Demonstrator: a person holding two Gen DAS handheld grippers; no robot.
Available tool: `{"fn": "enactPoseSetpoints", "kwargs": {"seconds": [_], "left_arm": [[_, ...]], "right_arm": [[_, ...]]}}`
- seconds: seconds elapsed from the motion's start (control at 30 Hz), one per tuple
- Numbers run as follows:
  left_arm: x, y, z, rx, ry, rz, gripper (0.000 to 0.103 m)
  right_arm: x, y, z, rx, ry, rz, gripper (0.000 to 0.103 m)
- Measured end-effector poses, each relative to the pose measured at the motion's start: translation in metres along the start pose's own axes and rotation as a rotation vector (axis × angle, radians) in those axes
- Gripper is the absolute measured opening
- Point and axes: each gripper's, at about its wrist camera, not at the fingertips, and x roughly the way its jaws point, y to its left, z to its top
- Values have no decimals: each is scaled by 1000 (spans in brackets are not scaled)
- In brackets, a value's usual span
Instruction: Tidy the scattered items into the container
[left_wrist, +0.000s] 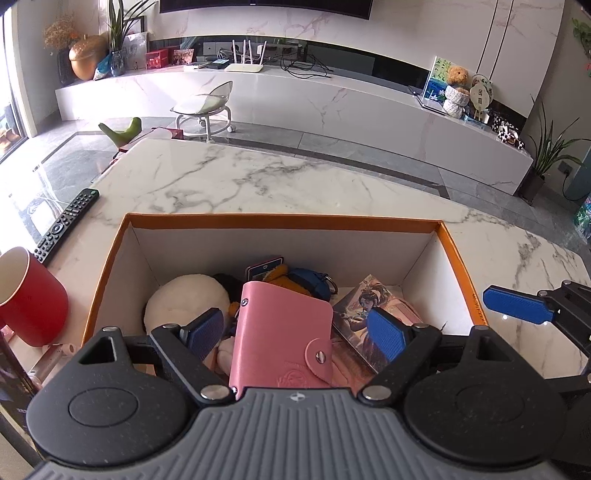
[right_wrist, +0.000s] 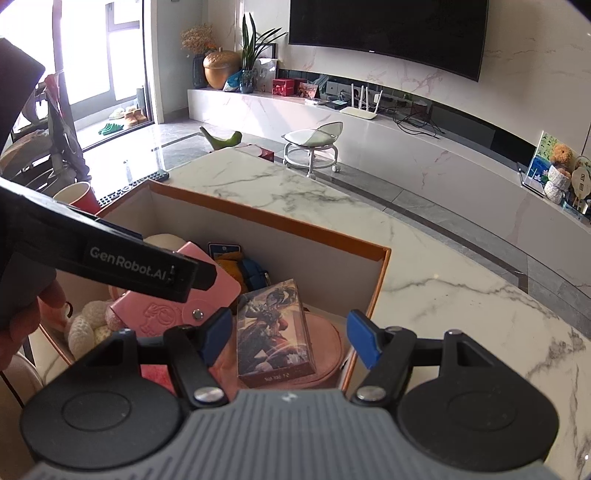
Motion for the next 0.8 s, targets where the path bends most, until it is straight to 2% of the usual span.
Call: {"fn": "enactPoseSetpoints", "kwargs": {"seconds": [0.17,0.5,0.8], "left_arm": [[-22,-13,-3,26,-27,12,101],[-70,-34,-10,61,-118,20,101],[-108,-50,-25,97,-224,73,101]], "right_arm": [[-28,1,0,23,-57,-51,71],[-76,-4,-10,122,-90,-92,73],[-117,-7,-19,207,-133,-136,73]]}}
